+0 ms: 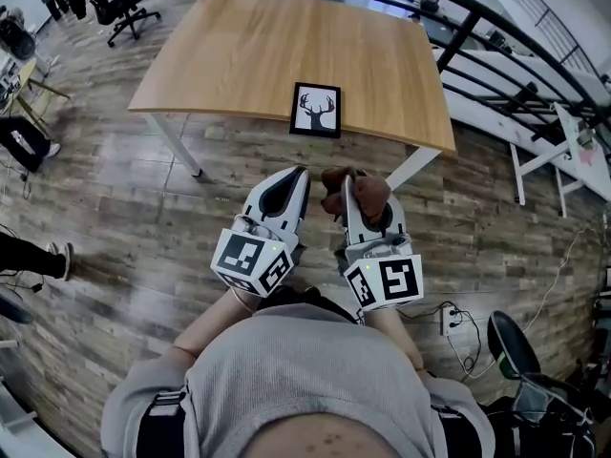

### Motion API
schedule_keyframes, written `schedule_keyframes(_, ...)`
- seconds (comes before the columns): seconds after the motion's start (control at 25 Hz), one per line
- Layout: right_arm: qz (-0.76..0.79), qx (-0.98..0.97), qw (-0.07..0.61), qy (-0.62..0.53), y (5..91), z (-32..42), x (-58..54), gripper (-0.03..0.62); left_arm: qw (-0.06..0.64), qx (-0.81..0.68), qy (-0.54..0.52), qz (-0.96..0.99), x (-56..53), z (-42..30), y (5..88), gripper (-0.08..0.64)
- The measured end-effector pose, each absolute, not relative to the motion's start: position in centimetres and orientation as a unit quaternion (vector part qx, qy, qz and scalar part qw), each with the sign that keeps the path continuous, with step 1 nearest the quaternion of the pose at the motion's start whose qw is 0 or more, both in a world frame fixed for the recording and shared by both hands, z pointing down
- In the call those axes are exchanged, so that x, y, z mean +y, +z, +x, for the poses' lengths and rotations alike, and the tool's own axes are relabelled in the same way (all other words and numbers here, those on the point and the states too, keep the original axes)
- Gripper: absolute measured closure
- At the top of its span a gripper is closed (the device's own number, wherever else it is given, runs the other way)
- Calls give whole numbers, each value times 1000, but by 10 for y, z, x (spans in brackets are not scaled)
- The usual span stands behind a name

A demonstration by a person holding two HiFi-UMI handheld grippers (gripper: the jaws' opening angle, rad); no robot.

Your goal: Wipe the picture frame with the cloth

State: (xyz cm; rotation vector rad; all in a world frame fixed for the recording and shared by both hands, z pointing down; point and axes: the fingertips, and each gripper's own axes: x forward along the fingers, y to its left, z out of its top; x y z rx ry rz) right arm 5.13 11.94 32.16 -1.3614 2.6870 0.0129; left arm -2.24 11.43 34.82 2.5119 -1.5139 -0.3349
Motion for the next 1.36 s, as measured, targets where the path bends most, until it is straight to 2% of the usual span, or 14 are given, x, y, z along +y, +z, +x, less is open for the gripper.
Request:
schedule_keyframes(0.48, -476, 877, 63, 9, 336, 18, 150, 546, 85, -492, -111, 859, 134, -50, 355, 551)
schedule_keyframes(1.36, -444, 893, 68, 13, 317, 57, 185, 546, 80, -510, -120, 848, 168, -6, 340, 551)
